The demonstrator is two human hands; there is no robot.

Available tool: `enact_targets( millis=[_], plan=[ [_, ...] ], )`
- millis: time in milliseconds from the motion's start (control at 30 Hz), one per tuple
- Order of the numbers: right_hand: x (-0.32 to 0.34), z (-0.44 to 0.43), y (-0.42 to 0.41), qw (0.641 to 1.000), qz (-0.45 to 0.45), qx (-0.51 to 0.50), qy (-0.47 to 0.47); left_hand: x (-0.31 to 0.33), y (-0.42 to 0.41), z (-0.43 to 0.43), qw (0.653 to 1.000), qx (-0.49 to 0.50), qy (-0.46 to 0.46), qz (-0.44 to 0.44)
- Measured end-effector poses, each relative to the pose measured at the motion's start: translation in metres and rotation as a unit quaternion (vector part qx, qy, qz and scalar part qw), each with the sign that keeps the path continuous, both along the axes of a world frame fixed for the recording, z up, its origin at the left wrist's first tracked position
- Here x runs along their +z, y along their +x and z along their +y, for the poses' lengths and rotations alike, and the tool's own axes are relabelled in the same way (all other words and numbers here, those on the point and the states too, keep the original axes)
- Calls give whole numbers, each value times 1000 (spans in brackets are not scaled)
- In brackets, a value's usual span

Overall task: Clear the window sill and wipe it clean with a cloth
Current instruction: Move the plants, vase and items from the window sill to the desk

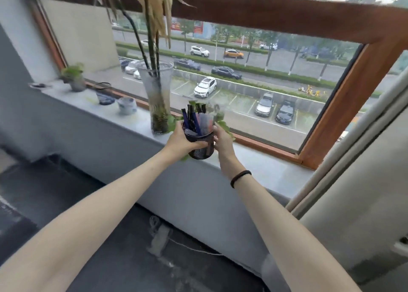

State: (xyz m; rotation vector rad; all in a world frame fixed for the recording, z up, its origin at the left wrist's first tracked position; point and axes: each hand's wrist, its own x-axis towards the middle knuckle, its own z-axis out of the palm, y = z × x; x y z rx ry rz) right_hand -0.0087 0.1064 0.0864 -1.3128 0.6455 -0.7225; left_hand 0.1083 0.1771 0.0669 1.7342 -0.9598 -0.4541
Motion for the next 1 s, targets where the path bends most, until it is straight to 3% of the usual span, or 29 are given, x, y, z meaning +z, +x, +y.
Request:
enact_targets(
  millis=[200, 367, 700, 1000],
  plan=[
    [-6, 83, 83, 990, 67, 121, -24, -4, 56, 115, 992, 125, 12, -31],
    [-10, 174, 147, 969, 71, 235, -17, -10, 101, 223, 977, 211, 23, -20],
    [-38, 421, 282, 916, 85, 390, 37, -32, 190, 479, 923, 383, 35, -4],
    [-76, 506, 356, 881, 118, 459, 14, -74, 247, 571, 895, 441, 56, 35]
  ],
)
